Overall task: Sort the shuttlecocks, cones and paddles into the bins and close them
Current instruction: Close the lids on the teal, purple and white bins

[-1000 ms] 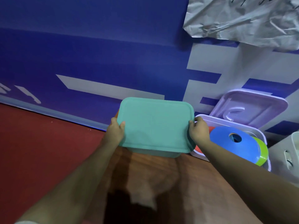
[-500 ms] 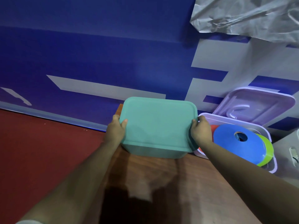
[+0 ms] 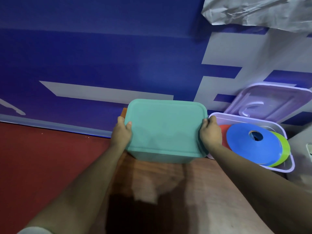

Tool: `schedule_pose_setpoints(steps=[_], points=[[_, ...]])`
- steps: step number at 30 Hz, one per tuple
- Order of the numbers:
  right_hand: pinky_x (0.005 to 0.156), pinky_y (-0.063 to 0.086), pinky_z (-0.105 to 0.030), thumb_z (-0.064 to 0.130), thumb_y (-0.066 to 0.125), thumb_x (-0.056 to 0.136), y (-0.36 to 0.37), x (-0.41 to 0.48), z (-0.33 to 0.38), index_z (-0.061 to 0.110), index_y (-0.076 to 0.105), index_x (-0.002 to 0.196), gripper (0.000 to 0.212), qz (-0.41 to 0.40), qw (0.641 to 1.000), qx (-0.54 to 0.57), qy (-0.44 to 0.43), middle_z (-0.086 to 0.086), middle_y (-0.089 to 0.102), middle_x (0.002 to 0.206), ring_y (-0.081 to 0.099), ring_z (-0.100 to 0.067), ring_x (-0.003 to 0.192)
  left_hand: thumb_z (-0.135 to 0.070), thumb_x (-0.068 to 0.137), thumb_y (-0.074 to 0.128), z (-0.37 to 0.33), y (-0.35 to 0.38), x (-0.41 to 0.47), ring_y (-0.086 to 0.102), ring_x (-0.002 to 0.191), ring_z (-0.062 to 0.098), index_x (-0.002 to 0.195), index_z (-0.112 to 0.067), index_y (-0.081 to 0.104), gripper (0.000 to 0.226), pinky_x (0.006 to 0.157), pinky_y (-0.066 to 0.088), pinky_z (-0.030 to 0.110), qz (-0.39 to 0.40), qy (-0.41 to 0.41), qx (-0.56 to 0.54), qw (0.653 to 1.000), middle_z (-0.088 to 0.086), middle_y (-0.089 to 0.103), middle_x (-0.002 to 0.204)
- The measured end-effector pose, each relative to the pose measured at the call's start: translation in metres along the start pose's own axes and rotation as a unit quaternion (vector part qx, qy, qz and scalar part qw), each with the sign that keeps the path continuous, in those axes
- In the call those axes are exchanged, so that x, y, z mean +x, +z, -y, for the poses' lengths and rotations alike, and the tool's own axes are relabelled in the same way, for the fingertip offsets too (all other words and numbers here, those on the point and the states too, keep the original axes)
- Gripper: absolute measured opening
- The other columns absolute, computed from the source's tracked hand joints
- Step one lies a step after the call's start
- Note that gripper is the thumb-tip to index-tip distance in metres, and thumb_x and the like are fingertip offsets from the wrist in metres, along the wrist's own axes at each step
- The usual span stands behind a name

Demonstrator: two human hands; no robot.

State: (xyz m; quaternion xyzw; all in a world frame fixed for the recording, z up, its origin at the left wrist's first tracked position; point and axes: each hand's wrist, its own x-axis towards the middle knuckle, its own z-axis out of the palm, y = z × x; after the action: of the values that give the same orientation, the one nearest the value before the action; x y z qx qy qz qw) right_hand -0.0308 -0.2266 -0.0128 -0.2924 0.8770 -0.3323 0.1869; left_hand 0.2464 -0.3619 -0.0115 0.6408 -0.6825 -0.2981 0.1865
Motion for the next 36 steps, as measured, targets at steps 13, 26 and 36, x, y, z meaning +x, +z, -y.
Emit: schedule_pose_setpoints(steps=[13,26,36], points=[[0.081,0.044,-0.045,0.044,0.023,0.102,0.016,0.009,0.004,0.016,0.049,0.115,0.041,-0.006,0.997,-0.068,0.034,-0.017,0.065,0.106,0.059,-0.041,0.098,-0.035,0.102,0.037,0.008,0.0,0.025,0.047,0.079,0.031,0.099,-0.011,0.038,0.025,0.067,0.033,0.037,0.014,-0.014,0.02,1.0,0.013,0.053,0.087],[0.073,0.04,-0.037,0.029,0.034,0.101,-0.01,0.003,0.02,0.009,0.052,0.082,0.033,-0.002,0.998,-0.065,0.01,-0.014,0.059,0.086,0.055,-0.035,0.086,-0.025,0.096,0.047,0.003,-0.022,0.038,0.045,0.083,0.027,0.076,-0.008,0.043,0.027,0.07,0.032,0.033,-0.005,0.018,0.026,0.999,0.015,0.051,0.092],[0.073,0.039,-0.038,0.027,0.03,0.104,0.012,0.02,0.015,0.003,0.051,0.103,0.032,0.022,0.997,-0.068,0.018,-0.023,0.063,0.105,0.058,-0.041,0.093,-0.028,0.104,0.033,0.008,-0.006,0.049,0.053,0.104,0.041,0.108,-0.003,0.042,0.027,0.073,0.034,0.037,0.07,0.031,0.022,0.997,0.025,0.056,0.11]])
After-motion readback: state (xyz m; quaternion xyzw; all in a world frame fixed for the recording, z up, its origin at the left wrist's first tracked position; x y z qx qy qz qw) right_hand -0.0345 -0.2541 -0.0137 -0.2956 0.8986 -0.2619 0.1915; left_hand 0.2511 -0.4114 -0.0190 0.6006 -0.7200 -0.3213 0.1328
